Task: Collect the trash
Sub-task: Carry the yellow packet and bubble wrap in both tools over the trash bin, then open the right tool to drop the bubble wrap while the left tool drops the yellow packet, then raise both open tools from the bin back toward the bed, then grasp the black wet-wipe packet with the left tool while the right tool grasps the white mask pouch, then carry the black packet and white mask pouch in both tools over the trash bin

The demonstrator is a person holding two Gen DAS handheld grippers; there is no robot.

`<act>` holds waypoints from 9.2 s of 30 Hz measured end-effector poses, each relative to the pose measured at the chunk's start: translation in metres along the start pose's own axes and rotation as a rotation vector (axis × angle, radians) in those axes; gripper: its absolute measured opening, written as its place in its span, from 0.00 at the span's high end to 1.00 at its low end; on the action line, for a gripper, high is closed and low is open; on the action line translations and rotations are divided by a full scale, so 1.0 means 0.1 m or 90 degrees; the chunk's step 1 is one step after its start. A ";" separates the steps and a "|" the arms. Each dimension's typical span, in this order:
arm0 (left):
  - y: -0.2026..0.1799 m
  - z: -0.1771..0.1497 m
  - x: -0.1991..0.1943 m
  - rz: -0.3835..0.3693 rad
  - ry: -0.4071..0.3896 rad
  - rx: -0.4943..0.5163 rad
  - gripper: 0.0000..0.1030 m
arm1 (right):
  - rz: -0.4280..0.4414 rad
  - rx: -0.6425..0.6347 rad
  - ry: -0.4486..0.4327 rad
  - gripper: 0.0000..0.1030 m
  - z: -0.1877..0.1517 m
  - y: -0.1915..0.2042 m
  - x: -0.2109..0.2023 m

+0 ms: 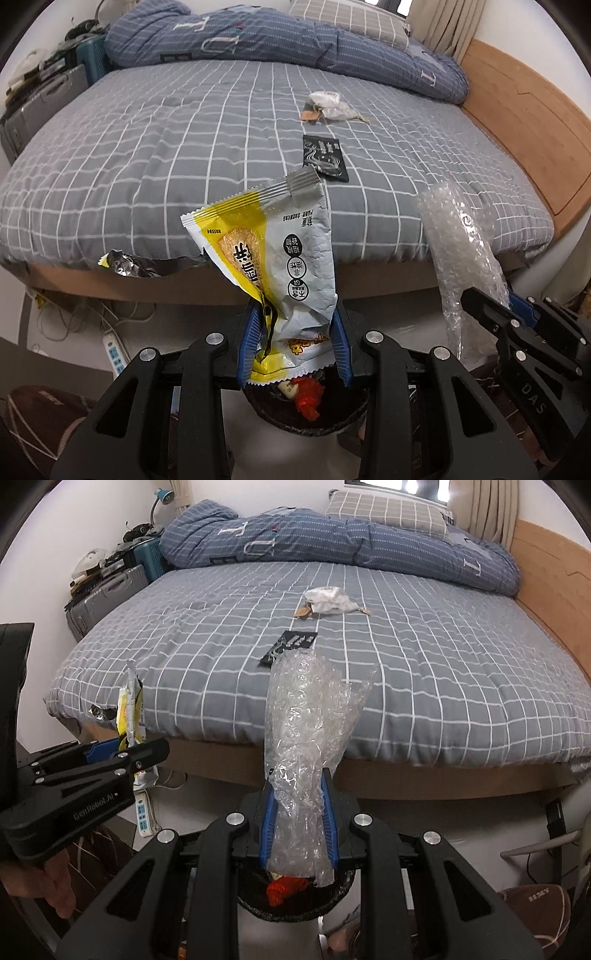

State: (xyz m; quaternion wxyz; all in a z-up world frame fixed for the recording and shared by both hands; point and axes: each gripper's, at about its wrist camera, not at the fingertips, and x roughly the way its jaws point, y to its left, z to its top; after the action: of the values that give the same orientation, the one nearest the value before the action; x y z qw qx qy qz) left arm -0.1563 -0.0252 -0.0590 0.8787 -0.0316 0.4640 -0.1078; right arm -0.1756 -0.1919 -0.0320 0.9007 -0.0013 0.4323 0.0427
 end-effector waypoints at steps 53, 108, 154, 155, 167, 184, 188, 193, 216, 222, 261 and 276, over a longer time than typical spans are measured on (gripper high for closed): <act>-0.02 -0.68 1.56 -0.003 0.164 0.030 0.67 | -0.075 0.092 0.181 0.20 -0.76 -0.62 1.42; -0.16 0.43 0.72 0.047 -0.048 0.022 0.06 | -0.075 0.070 -0.083 0.11 0.42 -0.82 0.65; -0.35 1.83 2.00 0.004 0.006 0.057 0.67 | -0.059 0.053 -0.113 0.11 1.77 -1.15 1.41; -0.33 1.84 1.98 0.005 0.003 0.059 0.67 | -0.061 0.050 -0.112 0.11 1.79 -1.13 1.43; 0.29 2.23 1.64 0.031 -0.060 0.006 0.68 | -0.028 0.015 -0.125 0.11 2.15 -0.77 1.65; 0.94 2.78 1.68 0.078 -0.095 -0.013 0.68 | -0.038 -0.007 -0.069 0.11 2.98 -0.48 2.61; 1.00 2.83 1.75 0.082 -0.095 -0.014 0.68 | -0.042 -0.020 -0.056 0.11 3.08 -0.44 2.84; 1.01 2.85 1.83 0.083 -0.089 -0.008 0.68 | -0.059 -0.012 -0.050 0.11 3.15 -0.50 3.02; 0.91 2.85 1.85 0.082 -0.090 0.005 0.68 | -0.029 -0.014 -0.022 0.82 3.11 -0.51 3.06; 0.86 2.85 1.71 0.074 -0.107 0.007 0.68 | -0.035 -0.018 -0.036 0.82 3.11 -0.50 2.88; 0.22 2.12 0.84 0.025 -0.125 0.015 0.68 | -0.030 0.014 -0.109 0.82 2.37 -0.63 1.22; 0.07 1.62 0.62 -0.003 -0.101 0.019 0.68 | -0.025 0.018 -0.115 0.82 1.92 -0.55 0.76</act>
State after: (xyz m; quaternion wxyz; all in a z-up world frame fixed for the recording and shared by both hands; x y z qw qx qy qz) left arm 0.0115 -0.0387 -0.0185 0.9127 -0.0279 0.3914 -0.1143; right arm 0.0250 -0.2338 0.0273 0.9366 0.0070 0.3498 0.0190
